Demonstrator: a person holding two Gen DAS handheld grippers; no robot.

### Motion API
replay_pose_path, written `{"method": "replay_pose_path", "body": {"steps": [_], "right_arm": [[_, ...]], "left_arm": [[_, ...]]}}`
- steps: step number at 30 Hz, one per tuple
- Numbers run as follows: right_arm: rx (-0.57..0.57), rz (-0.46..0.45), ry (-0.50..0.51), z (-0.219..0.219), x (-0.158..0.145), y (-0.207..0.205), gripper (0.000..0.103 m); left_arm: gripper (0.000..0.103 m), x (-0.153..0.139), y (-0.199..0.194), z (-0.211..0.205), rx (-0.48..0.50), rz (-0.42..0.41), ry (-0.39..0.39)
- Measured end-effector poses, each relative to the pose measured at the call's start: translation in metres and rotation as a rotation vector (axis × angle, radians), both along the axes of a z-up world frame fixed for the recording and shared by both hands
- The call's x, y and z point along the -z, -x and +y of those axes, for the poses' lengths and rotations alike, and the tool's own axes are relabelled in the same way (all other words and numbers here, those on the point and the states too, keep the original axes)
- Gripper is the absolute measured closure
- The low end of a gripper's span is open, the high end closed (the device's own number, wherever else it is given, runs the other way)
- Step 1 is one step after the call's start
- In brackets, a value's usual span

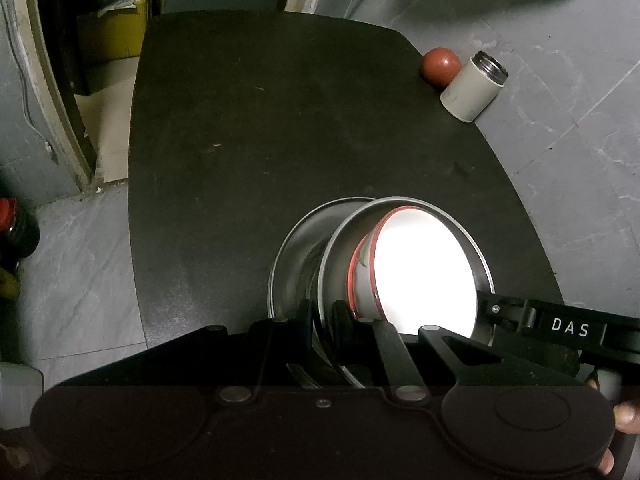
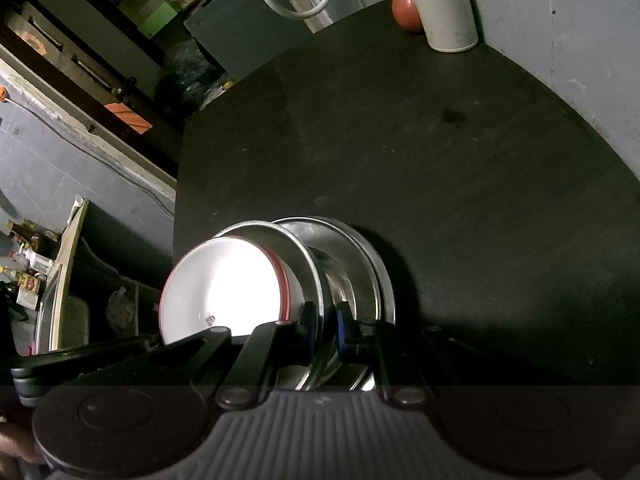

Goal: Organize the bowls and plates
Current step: 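Carry the steel bowl stack over the steel plate stack with both tools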

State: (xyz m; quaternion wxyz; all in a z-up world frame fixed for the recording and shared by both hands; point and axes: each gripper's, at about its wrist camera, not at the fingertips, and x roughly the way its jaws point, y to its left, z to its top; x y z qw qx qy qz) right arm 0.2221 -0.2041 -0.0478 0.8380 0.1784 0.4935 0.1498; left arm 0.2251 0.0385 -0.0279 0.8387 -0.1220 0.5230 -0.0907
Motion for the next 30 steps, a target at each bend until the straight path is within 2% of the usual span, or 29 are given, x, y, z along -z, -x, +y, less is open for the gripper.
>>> {"method": "replay_pose_path", "body": {"steps": [30], "right_arm": [[0.003,0.02,0.005,0.0,0.0048,-0.0042,0.091]], "left_arm": [[0.093,0.0085,-0.0061,-0.0026,0.004,0.028,-0.003]]}}
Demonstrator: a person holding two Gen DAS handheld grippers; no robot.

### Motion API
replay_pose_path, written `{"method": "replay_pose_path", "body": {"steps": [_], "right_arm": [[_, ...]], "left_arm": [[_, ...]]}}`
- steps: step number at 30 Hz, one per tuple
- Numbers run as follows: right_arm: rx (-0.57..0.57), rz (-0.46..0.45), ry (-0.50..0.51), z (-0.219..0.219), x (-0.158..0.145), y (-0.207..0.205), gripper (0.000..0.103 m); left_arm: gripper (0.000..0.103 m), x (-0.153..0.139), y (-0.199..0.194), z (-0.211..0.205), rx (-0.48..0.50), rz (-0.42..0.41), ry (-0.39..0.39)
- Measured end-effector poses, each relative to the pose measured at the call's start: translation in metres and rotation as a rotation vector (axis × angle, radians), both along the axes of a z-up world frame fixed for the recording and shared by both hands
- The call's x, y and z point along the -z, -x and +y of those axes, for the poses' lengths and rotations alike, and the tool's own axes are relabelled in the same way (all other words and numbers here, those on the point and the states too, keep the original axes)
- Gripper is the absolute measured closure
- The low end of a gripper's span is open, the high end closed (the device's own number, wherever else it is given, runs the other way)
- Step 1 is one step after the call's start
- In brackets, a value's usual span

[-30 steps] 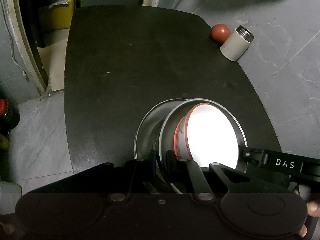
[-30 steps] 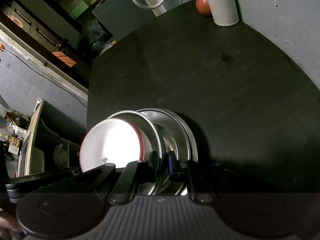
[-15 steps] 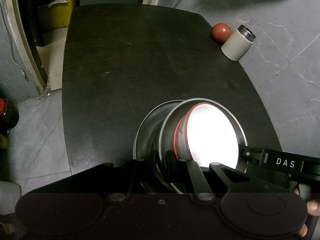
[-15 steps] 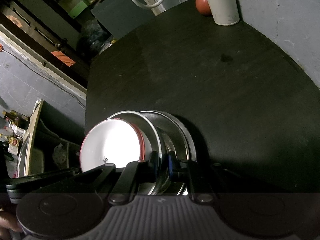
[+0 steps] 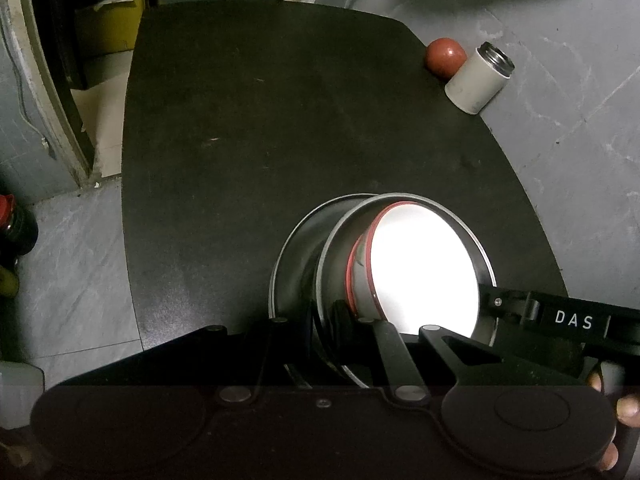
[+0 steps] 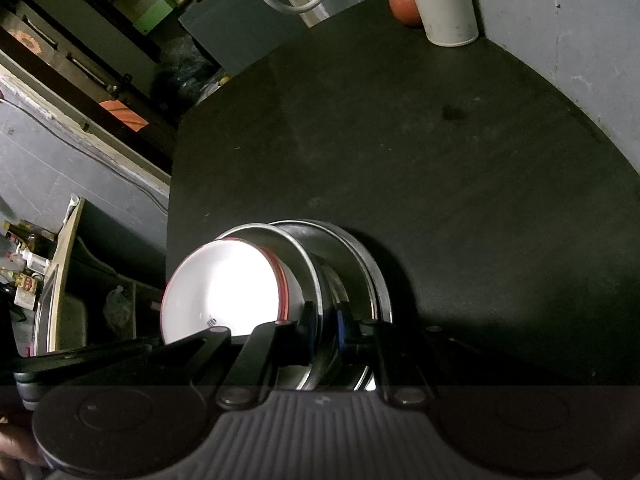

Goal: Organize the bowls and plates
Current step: 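Carry the steel bowl stack over the steel plate stack with both tools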

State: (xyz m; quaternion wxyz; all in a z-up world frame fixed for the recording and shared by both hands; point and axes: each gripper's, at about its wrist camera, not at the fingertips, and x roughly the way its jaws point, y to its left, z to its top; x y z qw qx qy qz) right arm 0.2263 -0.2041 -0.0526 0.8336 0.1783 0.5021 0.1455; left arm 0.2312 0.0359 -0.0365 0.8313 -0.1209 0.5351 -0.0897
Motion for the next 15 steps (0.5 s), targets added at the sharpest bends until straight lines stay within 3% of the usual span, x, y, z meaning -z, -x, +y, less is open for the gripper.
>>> {"method": "replay_pose_path", "body": {"steps": [15], "right_arm": [[-0.001,0.01,0.003,0.0015,0.0038,-0.0002,0.091]], "left_arm": [[0.092,0.0042,-0.0011,-0.003,0.001,0.012,-0.009]]}}
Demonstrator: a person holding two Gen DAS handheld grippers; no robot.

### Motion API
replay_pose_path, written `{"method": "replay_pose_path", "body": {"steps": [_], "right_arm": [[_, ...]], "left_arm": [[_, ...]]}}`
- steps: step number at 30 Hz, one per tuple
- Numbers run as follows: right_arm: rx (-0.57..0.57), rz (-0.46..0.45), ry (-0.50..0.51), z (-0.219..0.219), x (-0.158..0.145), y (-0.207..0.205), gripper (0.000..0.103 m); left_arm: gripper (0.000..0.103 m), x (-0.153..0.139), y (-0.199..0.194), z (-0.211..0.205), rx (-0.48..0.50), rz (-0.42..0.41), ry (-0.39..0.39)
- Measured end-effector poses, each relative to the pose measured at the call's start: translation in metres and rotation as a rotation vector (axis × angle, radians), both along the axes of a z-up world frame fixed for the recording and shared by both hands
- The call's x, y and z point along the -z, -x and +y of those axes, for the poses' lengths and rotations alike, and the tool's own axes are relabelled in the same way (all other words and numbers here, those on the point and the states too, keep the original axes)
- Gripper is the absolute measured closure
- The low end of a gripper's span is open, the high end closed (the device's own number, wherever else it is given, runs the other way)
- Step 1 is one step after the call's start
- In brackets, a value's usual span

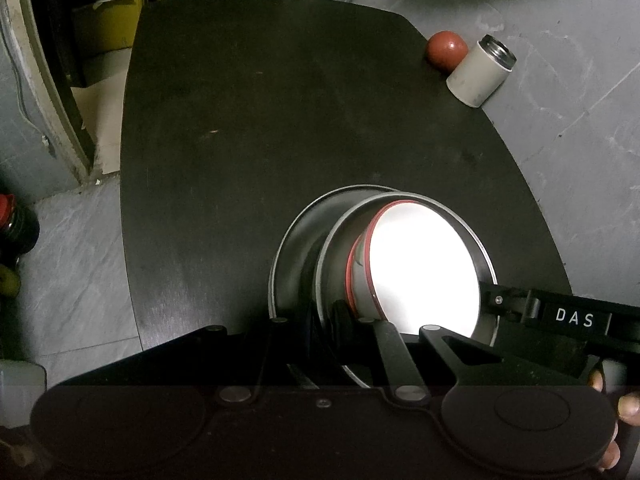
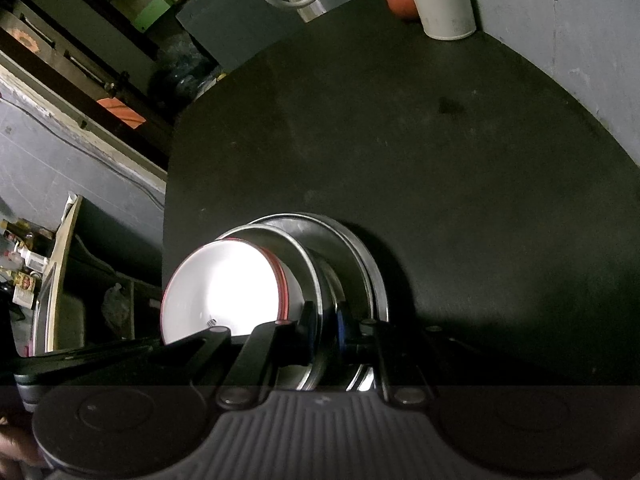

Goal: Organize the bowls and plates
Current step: 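Carry the steel bowl stack over the steel plate stack with both tools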

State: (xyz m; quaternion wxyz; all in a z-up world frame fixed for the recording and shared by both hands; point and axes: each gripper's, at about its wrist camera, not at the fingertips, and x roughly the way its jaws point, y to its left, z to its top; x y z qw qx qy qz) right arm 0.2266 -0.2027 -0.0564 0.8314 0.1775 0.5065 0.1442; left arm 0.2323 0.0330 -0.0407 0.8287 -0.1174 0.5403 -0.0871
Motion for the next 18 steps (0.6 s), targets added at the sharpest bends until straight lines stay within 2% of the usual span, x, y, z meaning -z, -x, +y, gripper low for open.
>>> {"method": "replay_pose_path", "body": {"steps": [18], "right_arm": [[0.01,0.007,-0.002,-0.0035,0.0051,0.0011,0.091]], "left_arm": [[0.093,0.0023,0.0001,-0.0057,0.013,-0.002,-0.017]]}}
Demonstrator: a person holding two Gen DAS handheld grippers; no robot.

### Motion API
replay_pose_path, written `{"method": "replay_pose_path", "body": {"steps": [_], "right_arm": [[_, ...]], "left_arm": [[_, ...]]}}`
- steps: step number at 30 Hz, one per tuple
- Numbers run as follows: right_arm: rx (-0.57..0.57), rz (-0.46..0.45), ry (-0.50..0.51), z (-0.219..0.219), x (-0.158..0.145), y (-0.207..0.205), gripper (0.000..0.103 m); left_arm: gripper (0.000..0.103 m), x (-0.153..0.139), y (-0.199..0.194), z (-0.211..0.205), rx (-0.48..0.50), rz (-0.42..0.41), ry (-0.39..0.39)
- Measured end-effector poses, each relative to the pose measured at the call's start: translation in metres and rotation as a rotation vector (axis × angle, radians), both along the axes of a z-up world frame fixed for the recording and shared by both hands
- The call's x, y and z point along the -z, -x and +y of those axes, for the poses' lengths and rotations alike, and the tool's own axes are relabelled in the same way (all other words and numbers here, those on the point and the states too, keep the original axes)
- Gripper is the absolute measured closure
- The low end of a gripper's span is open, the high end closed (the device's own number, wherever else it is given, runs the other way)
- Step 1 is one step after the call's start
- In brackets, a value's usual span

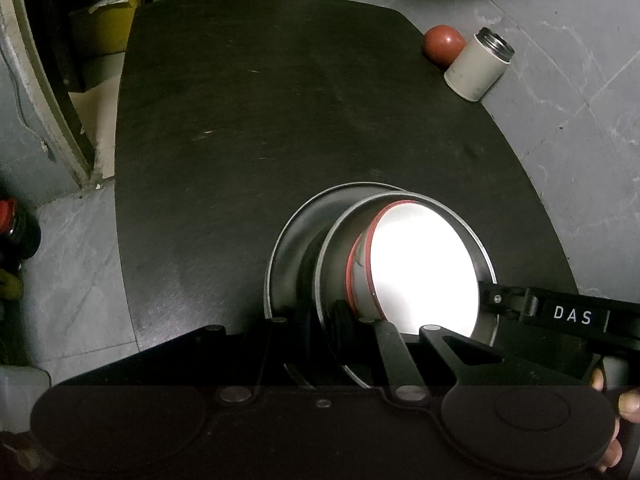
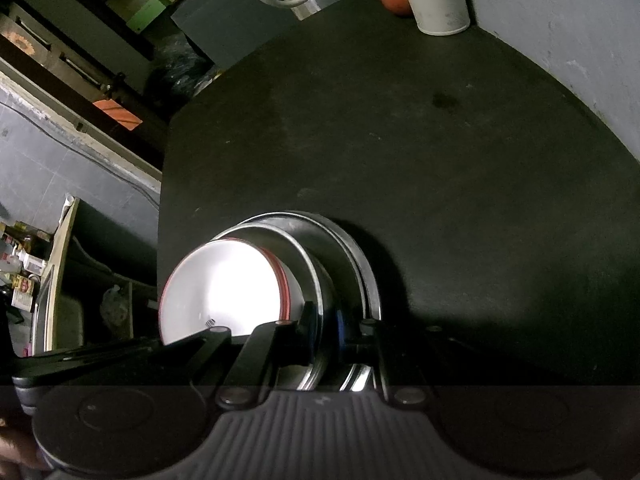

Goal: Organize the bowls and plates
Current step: 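Carry the steel bowl stack over the steel plate stack with both tools, then lower the steel bowl stack onto the steel plates with both tools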

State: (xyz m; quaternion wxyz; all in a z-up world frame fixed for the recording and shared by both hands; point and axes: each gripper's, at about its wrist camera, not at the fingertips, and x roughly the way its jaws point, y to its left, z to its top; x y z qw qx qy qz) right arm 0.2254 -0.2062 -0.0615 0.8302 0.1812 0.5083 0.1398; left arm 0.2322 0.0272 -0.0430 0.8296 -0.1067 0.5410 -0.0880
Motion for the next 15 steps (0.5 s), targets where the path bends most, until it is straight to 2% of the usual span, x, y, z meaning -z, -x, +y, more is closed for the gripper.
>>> {"method": "replay_pose_path", "body": {"steps": [15], "right_arm": [[-0.001,0.001,-0.001,0.0003,-0.0004,0.0003,0.09]], "left_arm": [[0.093,-0.0003,-0.001,-0.0014,0.0,0.002,-0.005]]}}
